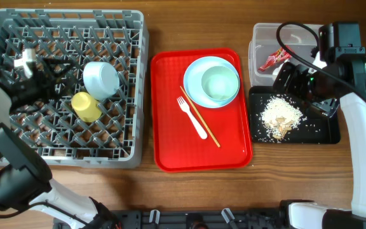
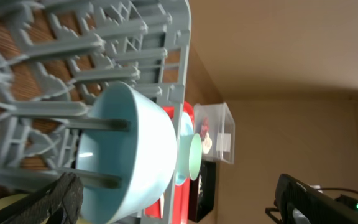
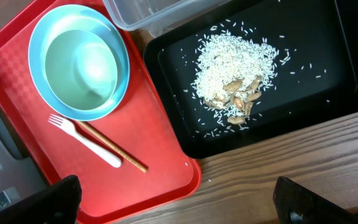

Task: Sort waste into correct bins and load items into the dishwasher rack

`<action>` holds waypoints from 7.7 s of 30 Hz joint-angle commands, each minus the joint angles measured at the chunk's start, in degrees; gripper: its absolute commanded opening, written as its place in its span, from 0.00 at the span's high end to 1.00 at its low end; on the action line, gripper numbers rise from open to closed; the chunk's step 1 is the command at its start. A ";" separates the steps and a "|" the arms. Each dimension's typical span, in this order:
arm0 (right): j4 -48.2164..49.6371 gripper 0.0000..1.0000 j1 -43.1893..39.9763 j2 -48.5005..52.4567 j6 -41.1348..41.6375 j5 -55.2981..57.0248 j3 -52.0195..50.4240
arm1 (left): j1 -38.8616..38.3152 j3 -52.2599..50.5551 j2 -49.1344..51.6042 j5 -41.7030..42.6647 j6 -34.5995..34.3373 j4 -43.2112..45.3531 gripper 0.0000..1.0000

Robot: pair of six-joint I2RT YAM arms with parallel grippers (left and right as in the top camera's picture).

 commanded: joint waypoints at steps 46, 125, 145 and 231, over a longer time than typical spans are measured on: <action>-6.01 0.00 -12.94 -2.05 -2.36 4.33 0.98 | -76.04 18.49 11.85 -64.50 -11.87 11.72 0.05; -6.05 0.00 -12.94 -2.05 -3.85 4.33 0.98 | -48.04 19.37 -11.37 -41.33 -10.34 5.01 0.96; -6.01 0.00 -12.94 -2.05 -3.80 4.31 0.96 | -20.98 19.34 8.07 3.85 -9.62 15.41 0.96; -5.90 0.00 -12.94 -2.05 -3.78 4.28 0.98 | -71.25 7.85 1.25 -70.86 -53.09 -13.57 0.00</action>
